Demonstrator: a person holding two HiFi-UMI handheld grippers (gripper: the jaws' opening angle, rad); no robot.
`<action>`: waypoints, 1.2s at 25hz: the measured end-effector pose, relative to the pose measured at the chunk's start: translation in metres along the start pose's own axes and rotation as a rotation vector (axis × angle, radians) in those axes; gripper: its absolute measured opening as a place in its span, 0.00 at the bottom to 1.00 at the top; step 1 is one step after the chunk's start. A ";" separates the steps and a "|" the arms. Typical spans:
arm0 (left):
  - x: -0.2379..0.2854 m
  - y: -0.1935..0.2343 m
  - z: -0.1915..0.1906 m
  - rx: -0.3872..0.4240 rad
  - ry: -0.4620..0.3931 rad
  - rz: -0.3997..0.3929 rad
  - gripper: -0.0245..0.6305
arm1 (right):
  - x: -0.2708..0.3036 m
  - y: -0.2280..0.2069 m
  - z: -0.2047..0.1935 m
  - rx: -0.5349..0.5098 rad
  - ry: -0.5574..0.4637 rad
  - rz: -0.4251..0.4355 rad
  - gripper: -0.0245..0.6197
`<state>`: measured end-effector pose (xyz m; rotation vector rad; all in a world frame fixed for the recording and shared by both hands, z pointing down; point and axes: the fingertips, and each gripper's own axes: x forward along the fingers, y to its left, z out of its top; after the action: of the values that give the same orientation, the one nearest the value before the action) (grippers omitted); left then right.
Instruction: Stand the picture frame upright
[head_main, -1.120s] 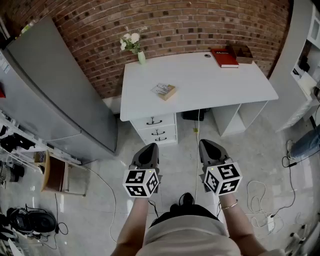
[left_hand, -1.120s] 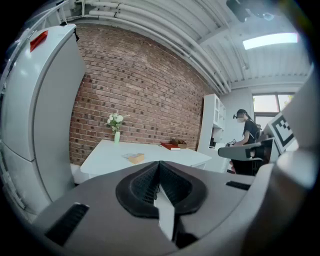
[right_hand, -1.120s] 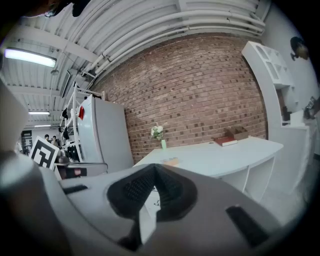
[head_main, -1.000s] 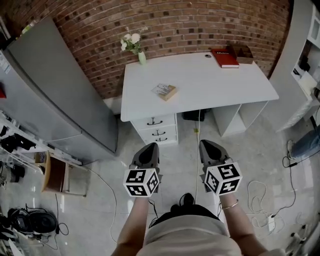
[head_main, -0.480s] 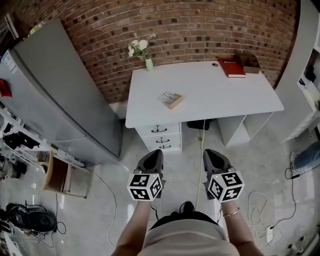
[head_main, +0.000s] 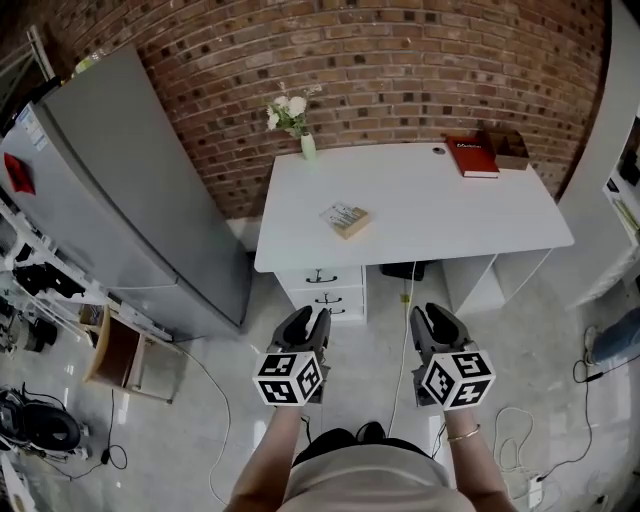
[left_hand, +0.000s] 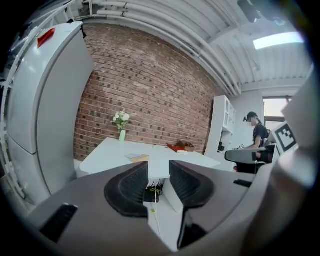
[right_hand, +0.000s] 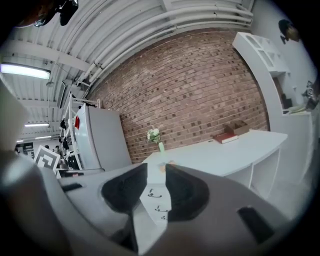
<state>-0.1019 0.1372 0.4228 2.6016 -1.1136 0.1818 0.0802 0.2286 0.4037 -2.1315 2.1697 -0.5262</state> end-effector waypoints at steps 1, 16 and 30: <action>0.001 0.000 0.000 -0.001 0.003 0.006 0.23 | 0.000 -0.002 -0.001 0.006 0.006 0.003 0.19; 0.029 0.023 0.003 0.012 0.022 0.069 0.26 | 0.039 -0.013 -0.002 0.005 0.047 0.035 0.25; 0.143 0.106 0.033 -0.015 0.053 0.053 0.27 | 0.176 -0.018 0.025 -0.064 0.079 0.029 0.25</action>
<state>-0.0800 -0.0406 0.4489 2.5410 -1.1617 0.2512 0.0960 0.0513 0.4195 -2.1420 2.2860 -0.5545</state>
